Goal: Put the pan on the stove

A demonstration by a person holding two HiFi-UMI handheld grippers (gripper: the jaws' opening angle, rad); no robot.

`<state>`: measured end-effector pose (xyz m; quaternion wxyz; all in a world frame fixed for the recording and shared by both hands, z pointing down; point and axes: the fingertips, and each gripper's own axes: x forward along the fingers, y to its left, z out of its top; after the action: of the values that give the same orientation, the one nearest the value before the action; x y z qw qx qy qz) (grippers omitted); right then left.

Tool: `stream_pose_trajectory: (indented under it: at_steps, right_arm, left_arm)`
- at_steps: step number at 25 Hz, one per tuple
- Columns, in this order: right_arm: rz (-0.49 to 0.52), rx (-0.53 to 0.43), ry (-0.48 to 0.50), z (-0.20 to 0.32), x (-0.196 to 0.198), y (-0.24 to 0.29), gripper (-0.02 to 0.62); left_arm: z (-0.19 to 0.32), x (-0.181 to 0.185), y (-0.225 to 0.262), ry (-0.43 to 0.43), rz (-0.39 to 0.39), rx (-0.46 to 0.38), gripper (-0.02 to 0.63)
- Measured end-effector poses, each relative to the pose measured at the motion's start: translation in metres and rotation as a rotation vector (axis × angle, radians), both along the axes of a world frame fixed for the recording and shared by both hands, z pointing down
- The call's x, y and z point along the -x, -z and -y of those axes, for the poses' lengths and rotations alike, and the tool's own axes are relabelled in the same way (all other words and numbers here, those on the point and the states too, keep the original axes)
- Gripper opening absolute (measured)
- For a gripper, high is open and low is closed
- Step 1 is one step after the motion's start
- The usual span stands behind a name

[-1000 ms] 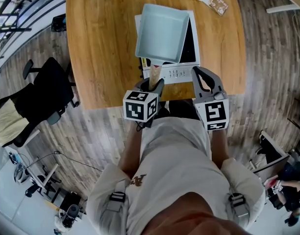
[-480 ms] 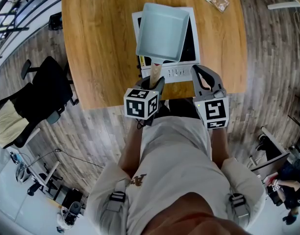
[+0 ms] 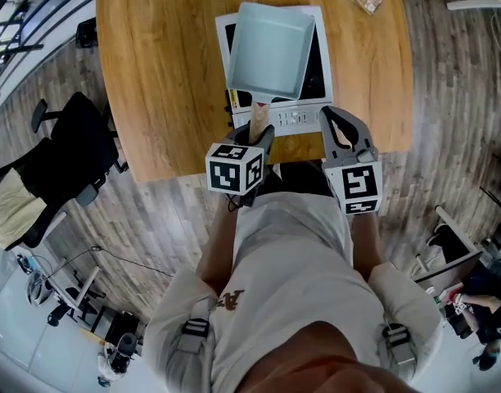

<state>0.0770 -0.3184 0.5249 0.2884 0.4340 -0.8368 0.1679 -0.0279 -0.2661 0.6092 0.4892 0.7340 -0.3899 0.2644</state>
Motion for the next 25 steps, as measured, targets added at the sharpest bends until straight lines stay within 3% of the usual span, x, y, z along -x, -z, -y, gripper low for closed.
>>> stream_pose_trajectory:
  at_steps: [15,25]
  right_arm:
    - [0.001,0.01,-0.007,-0.001,-0.004,-0.0019,0.015]
    - [0.003,0.007,-0.003,-0.0024,-0.0044,-0.0004,0.015]
  left_arm:
    - [-0.0007,-0.009,-0.0047,-0.009,0.002,0.01,0.1]
    - [-0.0036,-0.0081,-0.0091,-0.025,0.059,0.014,0.104]
